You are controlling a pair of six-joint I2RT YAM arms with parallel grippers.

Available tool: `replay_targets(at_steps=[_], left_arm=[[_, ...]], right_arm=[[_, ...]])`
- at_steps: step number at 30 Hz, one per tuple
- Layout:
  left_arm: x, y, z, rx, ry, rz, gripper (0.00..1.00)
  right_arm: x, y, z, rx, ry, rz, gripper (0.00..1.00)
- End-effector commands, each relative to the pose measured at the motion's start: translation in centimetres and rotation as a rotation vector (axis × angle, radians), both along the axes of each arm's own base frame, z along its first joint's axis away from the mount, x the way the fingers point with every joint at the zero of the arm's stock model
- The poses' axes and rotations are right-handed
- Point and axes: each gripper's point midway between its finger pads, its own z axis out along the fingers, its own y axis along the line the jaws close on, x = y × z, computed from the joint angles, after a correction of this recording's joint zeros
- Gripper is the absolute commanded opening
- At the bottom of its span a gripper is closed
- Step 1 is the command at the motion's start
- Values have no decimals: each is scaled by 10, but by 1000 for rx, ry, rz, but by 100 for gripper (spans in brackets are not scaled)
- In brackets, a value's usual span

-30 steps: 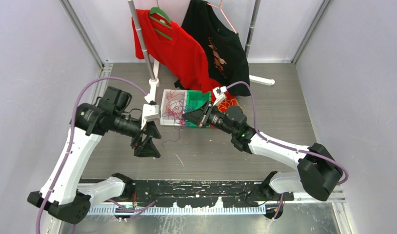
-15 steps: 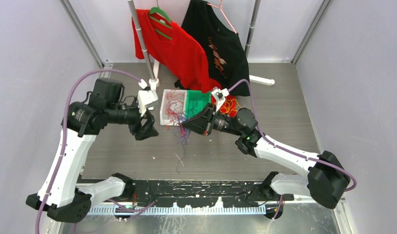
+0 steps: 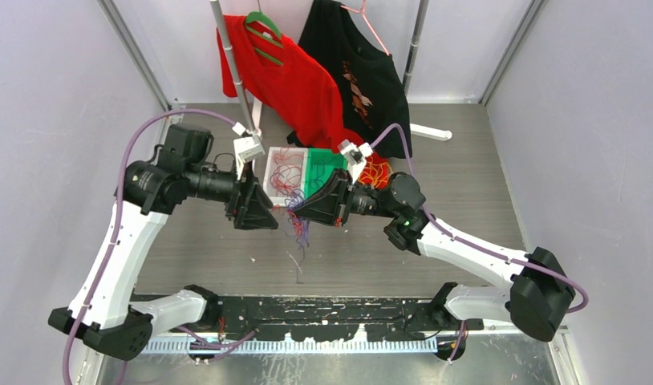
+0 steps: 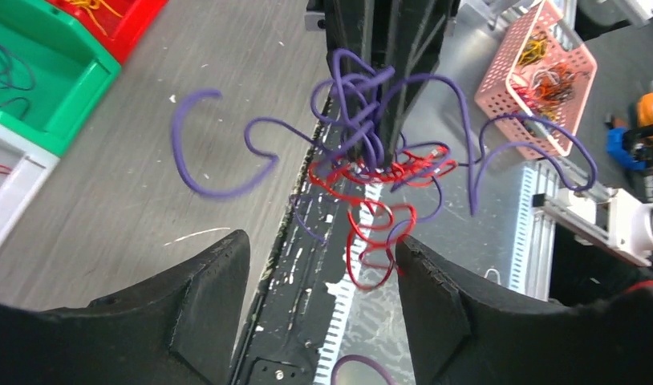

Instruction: Untangle the cables

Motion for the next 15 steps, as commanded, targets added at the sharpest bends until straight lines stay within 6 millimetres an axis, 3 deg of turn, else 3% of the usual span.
replay_targets(at_steps=[1, 10, 15], left_arm=[[-5, -13, 22, -124, 29, -38, 66], [-18, -9, 40, -141, -37, -87, 62], [-11, -4, 28, -90, -60, -51, 46]], right_arm=[[-12, 5, 28, 62, -79, 49, 5], [-14, 7, 26, 50, -69, 58, 3], [-15, 6, 27, 53, -57, 57, 3]])
